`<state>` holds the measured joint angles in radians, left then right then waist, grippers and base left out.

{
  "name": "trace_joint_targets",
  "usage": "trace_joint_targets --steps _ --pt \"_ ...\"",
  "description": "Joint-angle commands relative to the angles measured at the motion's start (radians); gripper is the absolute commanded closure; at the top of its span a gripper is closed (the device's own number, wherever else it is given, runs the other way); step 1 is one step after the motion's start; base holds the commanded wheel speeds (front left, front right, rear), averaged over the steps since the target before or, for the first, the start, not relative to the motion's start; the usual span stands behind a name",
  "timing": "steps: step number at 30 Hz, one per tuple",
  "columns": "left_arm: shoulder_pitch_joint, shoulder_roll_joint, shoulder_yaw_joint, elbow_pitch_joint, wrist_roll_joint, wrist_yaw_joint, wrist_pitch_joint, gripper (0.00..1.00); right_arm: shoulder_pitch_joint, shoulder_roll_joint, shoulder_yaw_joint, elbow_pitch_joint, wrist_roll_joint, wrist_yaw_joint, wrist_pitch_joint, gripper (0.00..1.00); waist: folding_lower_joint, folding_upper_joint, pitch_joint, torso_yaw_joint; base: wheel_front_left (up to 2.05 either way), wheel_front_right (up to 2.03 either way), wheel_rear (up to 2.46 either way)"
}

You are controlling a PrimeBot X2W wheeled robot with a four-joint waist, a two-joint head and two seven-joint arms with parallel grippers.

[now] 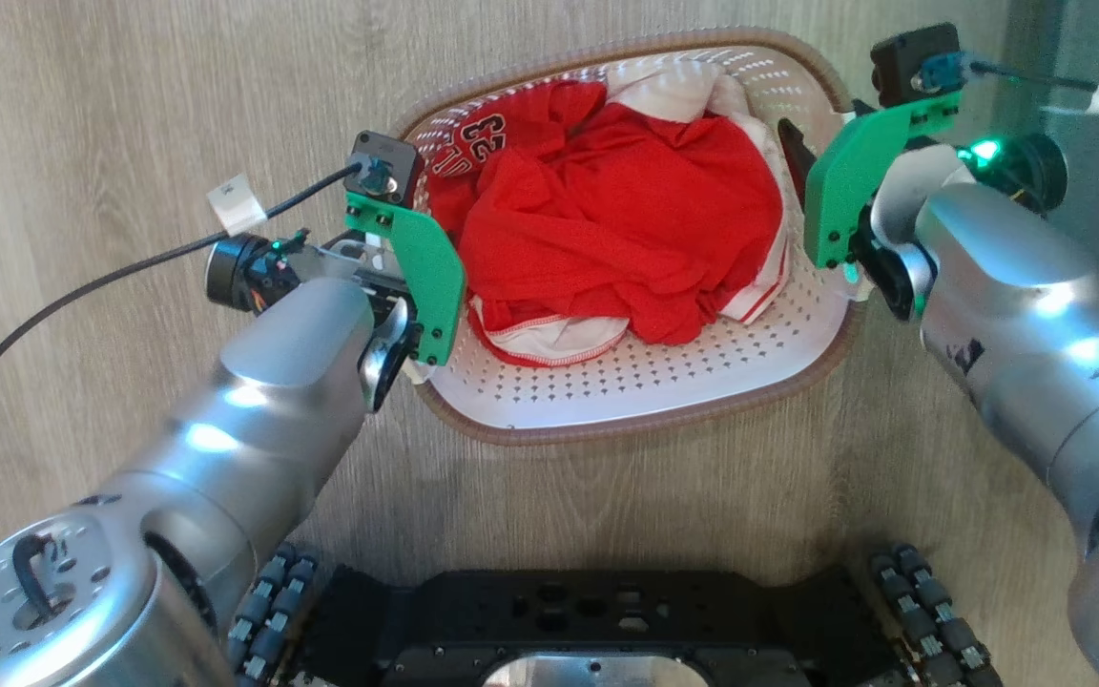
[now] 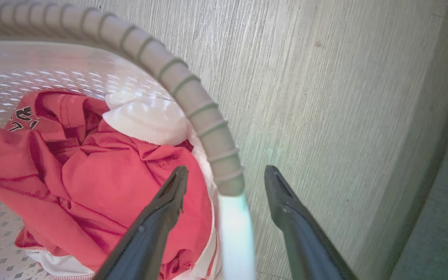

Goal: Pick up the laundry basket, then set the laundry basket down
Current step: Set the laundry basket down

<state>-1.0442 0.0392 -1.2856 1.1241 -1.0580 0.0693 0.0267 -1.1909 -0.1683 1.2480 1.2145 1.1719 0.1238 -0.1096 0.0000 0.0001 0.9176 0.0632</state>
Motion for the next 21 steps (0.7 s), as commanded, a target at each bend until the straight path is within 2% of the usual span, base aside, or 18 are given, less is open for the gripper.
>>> trace_joint_targets --steps 1,10,21 --pt "0.023 0.011 0.005 0.009 -0.007 -0.006 0.002 0.0 0.082 0.01 0.001 -0.005 0.01 0.007 -0.016 0.0 0.0 -0.0001 -0.013 -0.009 0.0 0.0 0.0" --pt "0.043 0.011 0.005 0.04 -0.002 -0.013 0.003 0.0 0.101 0.017 -0.002 -0.001 0.03 0.007 -0.04 0.0 0.0 -0.0001 -0.068 -0.021 0.0 0.0 0.0" --pt "0.105 0.011 0.008 0.088 -0.006 0.007 -0.056 0.0 0.18 0.027 -0.02 -0.016 0.087 0.007 -0.062 0.0 0.0 -0.0001 -0.249 -0.02 0.0 0.0 0.0"
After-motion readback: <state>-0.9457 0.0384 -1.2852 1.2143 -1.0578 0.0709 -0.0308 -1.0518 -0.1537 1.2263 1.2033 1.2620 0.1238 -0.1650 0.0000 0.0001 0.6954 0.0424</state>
